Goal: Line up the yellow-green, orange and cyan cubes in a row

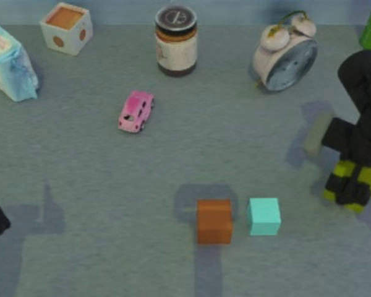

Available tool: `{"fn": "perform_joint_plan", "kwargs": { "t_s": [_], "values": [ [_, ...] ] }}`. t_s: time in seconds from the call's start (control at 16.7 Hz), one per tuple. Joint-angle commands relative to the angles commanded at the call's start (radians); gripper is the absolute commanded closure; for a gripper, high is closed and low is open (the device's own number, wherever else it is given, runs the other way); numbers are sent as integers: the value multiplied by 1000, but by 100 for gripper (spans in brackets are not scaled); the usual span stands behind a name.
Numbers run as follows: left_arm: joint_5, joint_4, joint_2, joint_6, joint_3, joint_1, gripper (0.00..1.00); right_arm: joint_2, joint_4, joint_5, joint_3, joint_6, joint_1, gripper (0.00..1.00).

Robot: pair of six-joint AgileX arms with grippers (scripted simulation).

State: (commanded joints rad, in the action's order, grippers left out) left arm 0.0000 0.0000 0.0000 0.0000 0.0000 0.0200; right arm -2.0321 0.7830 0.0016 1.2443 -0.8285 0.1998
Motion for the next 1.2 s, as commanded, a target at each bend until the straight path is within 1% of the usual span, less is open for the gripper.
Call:
{"fn": "perform_joint_plan", "kwargs": {
  "t_s": [0.36,0.66,0.78,1.08,1.2],
  "values": [
    [0,0,0,0,0,0,0,17,27,-4,13,2,4,100],
    [0,0,0,0,0,0,0,86,212,-5,117,1,9,100],
    [0,0,0,0,0,0,0,112,258,-5,147,2,9,100],
    [0,0,0,0,0,0,0,112,265,-5,152,4,8,100],
    [0,0,0,0,0,0,0,86,283,-5,185,9,33,100]
  ]
}}
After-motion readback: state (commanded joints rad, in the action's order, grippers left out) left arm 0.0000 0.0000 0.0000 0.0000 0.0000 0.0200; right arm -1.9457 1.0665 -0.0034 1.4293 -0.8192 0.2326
